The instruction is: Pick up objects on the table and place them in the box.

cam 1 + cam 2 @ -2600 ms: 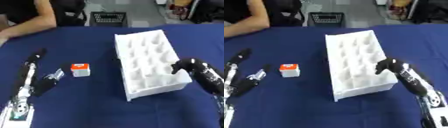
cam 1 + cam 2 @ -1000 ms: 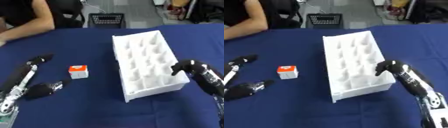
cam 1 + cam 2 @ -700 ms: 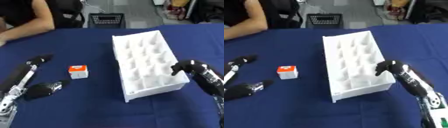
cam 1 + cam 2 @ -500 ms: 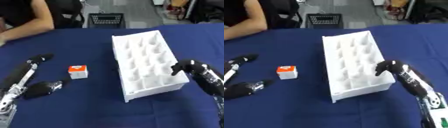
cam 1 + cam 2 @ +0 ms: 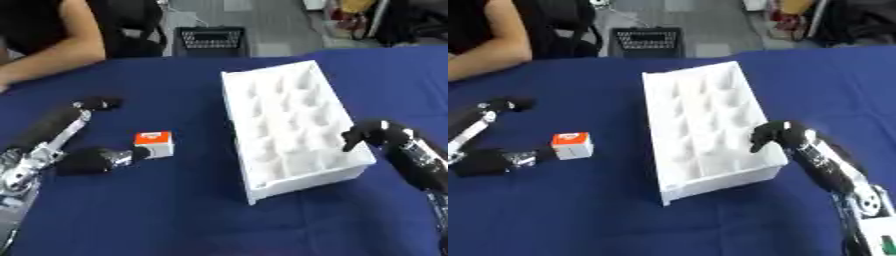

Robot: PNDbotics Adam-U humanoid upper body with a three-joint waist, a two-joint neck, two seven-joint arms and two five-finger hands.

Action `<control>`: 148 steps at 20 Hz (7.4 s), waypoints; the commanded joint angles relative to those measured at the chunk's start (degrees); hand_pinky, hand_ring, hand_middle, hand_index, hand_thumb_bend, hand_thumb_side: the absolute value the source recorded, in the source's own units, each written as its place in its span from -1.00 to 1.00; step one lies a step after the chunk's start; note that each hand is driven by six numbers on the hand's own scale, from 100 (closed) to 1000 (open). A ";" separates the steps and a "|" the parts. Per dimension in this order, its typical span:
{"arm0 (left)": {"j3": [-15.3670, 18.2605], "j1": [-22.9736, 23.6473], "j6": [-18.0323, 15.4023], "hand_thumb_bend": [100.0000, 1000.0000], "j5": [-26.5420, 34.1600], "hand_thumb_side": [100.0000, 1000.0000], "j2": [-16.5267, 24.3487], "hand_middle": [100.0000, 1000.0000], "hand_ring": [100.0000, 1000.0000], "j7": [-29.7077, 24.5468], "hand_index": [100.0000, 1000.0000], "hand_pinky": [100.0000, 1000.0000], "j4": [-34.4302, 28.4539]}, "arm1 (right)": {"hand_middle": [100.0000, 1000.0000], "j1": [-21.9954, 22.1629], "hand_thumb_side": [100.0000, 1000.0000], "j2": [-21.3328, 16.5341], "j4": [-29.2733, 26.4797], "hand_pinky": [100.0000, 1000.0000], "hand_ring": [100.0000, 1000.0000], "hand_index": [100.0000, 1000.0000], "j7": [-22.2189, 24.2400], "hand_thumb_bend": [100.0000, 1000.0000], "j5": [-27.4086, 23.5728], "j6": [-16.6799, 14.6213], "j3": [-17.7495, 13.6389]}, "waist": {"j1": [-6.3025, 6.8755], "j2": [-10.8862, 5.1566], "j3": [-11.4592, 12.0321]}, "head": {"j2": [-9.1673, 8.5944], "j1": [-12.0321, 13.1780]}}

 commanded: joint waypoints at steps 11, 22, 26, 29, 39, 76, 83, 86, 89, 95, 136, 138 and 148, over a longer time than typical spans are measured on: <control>-2.62 -7.27 -2.16 0.66 0.17 0.38 1.90 0.62 0.73 -3.26 0.87 0.85 12.93 | 0.20 -0.01 0.91 -0.81 -0.15 0.69 0.16 0.53 0.69 -1.00 -0.31 -0.09 -0.09 | 0.03 -0.98 -0.11 | -0.95 0.31; -4.62 -10.15 -3.39 0.67 -0.17 0.41 -0.90 0.52 0.74 -3.84 0.87 0.86 19.67 | 0.20 0.03 0.92 -0.65 0.01 0.69 0.16 0.53 1.01 -1.00 -0.32 -0.12 0.05 | -0.08 -1.01 -0.15 | -0.94 0.24; -5.39 -10.75 -3.72 0.68 -0.75 0.40 -1.21 0.51 0.74 -4.18 0.86 0.85 19.80 | 0.20 0.03 0.92 -0.63 0.04 0.69 0.16 0.53 1.07 -1.00 -0.32 -0.12 0.07 | -0.04 -1.02 -0.22 | -0.97 0.25; -5.71 -11.10 -3.92 0.68 -1.19 0.39 -1.24 0.50 0.73 -4.33 0.83 0.84 19.75 | 0.20 0.06 0.92 -0.60 0.04 0.69 0.16 0.53 1.11 -1.00 -0.30 -0.10 0.06 | 0.00 -1.00 -0.33 | -0.96 0.22; -5.43 -12.64 -4.71 0.73 -8.83 0.30 -0.49 0.46 0.66 -4.66 0.72 0.70 17.46 | 0.20 0.24 0.92 -0.58 0.08 0.69 0.16 0.53 1.17 -1.00 -0.16 -0.11 0.01 | 0.06 -1.04 -0.38 | -0.92 0.20; -6.96 -12.60 -4.39 -0.05 -6.14 -0.29 -3.28 0.41 0.68 -3.04 0.76 0.76 20.87 | 0.20 0.37 0.93 -0.40 0.09 0.69 0.16 0.53 1.27 -1.00 0.00 -0.01 0.04 | -0.03 -0.99 -0.68 | -0.92 -0.05; -7.03 -12.61 -4.29 -0.14 -6.50 -0.36 -3.30 0.35 0.67 -3.23 0.75 0.75 21.18 | 0.20 0.34 0.93 -0.38 0.11 0.69 0.16 0.53 1.31 -1.00 -0.01 -0.02 0.05 | -0.03 -1.02 -0.72 | -0.97 -0.08; -6.96 -12.62 -4.12 -0.24 -6.71 -0.42 -3.36 0.29 0.67 -3.16 0.74 0.75 21.28 | 0.20 0.35 0.94 -0.38 0.12 0.69 0.16 0.53 1.33 -1.00 -0.02 -0.01 0.06 | -0.03 -1.02 -0.70 | -0.97 -0.11; -6.90 -12.63 -3.99 -0.30 -6.90 -0.46 -3.42 0.27 0.66 -3.06 0.74 0.74 21.49 | 0.20 0.36 0.94 -0.37 0.13 0.69 0.16 0.53 1.36 -1.00 -0.01 -0.01 0.07 | -0.04 -1.02 -0.71 | -0.95 -0.14; -6.78 -12.62 -3.78 -0.50 -7.04 -0.53 -3.55 0.19 0.64 -2.52 0.73 0.73 21.81 | 0.20 0.40 0.94 -0.36 0.13 0.69 0.16 0.53 1.36 -1.00 0.03 0.00 0.04 | -0.05 -1.01 -0.71 | -0.95 -0.16; -5.94 -14.79 -3.07 -0.62 -5.48 -0.56 -3.63 0.11 0.46 -0.93 0.35 0.69 16.95 | 0.20 0.83 0.95 -0.27 0.21 0.69 0.16 0.53 1.25 -1.00 0.17 0.16 -0.18 | 0.04 -1.13 -0.86 | -1.23 -0.52; -5.75 -15.11 -2.96 -0.64 -5.40 -0.56 -3.68 0.11 0.46 -0.81 0.34 0.69 16.31 | 0.20 0.83 0.94 -0.27 0.21 0.69 0.16 0.53 1.27 -1.00 0.14 0.16 -0.17 | 0.04 -1.16 -0.88 | -1.27 -0.56; -6.73 -18.08 -3.72 -0.67 -5.73 -0.58 -6.11 0.10 0.46 -1.41 0.34 0.68 15.52 | 0.20 0.80 0.94 -0.26 0.28 0.69 0.16 0.53 1.53 -1.00 0.01 0.17 0.00 | 0.01 -1.31 -1.01 | -1.58 -0.46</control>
